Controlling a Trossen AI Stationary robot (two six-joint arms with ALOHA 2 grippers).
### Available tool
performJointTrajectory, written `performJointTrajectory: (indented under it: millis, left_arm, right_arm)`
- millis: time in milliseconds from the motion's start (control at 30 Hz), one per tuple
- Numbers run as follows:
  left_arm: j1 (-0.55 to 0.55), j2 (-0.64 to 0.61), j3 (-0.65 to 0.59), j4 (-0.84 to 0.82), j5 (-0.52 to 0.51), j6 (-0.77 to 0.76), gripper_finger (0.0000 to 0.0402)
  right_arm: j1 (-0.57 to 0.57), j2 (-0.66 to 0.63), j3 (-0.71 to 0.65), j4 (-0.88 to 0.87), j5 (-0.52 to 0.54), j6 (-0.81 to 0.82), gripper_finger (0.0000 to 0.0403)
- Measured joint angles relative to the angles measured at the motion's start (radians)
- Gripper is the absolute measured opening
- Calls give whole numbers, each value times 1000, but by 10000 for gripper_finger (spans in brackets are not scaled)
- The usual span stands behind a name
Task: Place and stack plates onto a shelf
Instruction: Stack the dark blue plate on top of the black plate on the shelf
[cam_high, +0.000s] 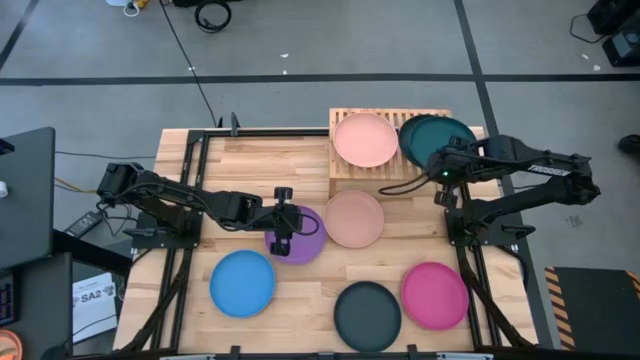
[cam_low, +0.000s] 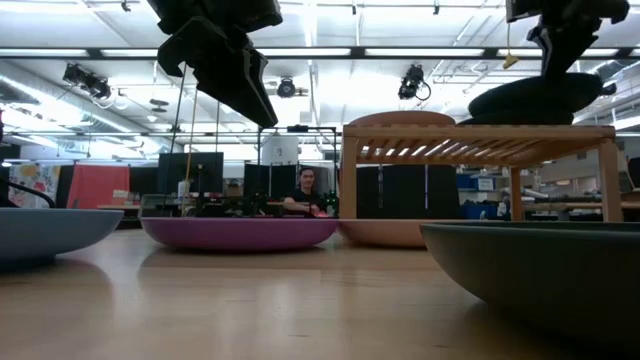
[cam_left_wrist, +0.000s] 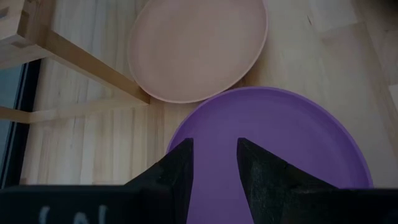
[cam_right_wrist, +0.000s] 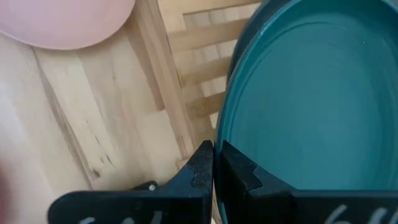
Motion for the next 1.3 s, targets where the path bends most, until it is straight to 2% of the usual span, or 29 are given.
performJointTrajectory:
  millis: [200, 533, 767, 1300]
  left_arm:
    - [0, 0, 0, 0, 0, 1, 130]
    - [0, 0, 0, 0, 0, 2, 130]
    - [0, 0, 0, 0, 0, 2, 130]
    - [0, 0, 0, 0, 0, 2, 130]
  right_arm:
    - [0, 0, -2, 36, 48, -43, 20]
    - [-48, 1, -2, 99, 50, -129, 20]
    - [-109, 11, -2, 149, -14, -183, 20]
    - [-171, 22, -2, 141, -22, -183, 35]
